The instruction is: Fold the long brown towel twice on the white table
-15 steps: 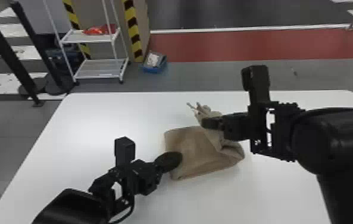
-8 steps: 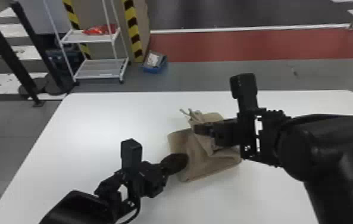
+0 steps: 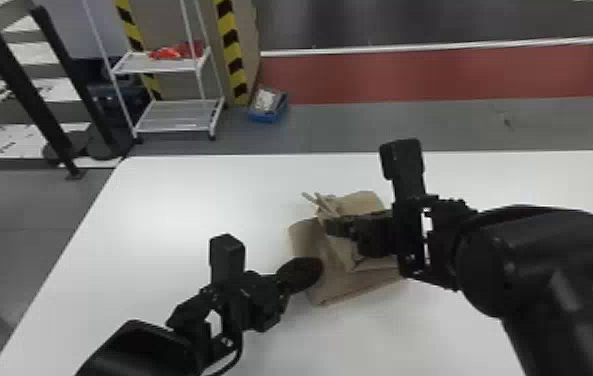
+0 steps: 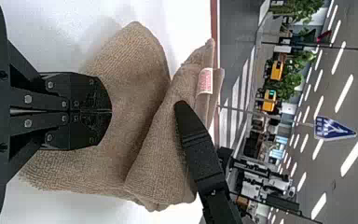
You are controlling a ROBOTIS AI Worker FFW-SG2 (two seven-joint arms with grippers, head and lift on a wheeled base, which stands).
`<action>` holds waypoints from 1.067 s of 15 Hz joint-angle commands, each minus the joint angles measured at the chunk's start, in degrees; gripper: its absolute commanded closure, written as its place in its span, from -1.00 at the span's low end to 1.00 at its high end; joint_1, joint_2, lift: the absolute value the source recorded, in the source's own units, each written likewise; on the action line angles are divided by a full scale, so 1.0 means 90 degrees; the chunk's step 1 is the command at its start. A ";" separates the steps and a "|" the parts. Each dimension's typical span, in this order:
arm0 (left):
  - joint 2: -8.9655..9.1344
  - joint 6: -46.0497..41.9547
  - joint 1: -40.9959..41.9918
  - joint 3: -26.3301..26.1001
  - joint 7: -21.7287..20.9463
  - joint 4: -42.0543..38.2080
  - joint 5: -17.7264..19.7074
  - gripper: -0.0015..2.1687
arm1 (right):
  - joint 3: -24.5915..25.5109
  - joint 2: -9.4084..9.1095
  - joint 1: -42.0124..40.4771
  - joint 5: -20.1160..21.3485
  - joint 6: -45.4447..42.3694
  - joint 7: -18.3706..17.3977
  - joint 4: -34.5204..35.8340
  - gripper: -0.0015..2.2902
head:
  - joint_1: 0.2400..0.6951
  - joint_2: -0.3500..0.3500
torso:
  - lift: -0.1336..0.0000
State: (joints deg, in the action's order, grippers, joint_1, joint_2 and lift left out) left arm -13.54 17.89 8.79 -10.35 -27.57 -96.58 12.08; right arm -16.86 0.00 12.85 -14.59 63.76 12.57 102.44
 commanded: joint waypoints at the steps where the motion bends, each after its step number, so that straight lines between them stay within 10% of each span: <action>1: 0.0000 0.0000 0.0000 0.0007 -0.0003 -0.0002 -0.0004 0.98 | -0.0041 -0.0006 -0.0051 -0.0049 -0.0155 0.0000 -0.0064 -0.05 | 1.00 0.37 | -0.84; 3: -0.0009 0.0000 0.0000 0.0017 -0.0003 -0.0002 0.0006 0.98 | -0.0022 -0.0006 -0.0149 -0.0195 -0.0350 0.0039 -0.0044 -0.90 | 1.00 0.39 | -0.84; 4: 0.0000 0.0000 0.0000 0.0017 -0.0003 -0.0002 -0.0004 0.98 | 0.0047 -0.0006 -0.0237 -0.0390 -0.0389 0.0117 0.0044 -1.00 | 1.00 0.39 | -0.84; 13: 0.0010 0.0000 0.0029 0.0007 0.0007 -0.0080 0.0006 0.98 | 0.1053 0.0391 -0.1750 -0.0761 -0.0702 0.0244 0.1831 -0.91 | 1.00 0.34 | -0.84; 14: 0.0010 0.0000 0.0029 0.0007 -0.0003 -0.0080 0.0006 0.97 | 0.1189 0.0586 -0.1975 -0.0722 -0.1014 0.0498 0.1938 -0.59 | 1.00 0.29 | -0.84; 16: 0.0010 0.0000 0.0029 0.0017 -0.0003 -0.0109 0.0016 0.98 | 0.1404 0.0879 -0.2532 -0.0634 -0.2362 0.0732 0.1997 0.81 | 1.00 0.18 | -0.84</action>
State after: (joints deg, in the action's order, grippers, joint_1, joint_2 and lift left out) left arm -13.45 17.89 9.04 -10.25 -27.59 -97.39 12.14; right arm -5.47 6.18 -6.83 -20.81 49.21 18.99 119.87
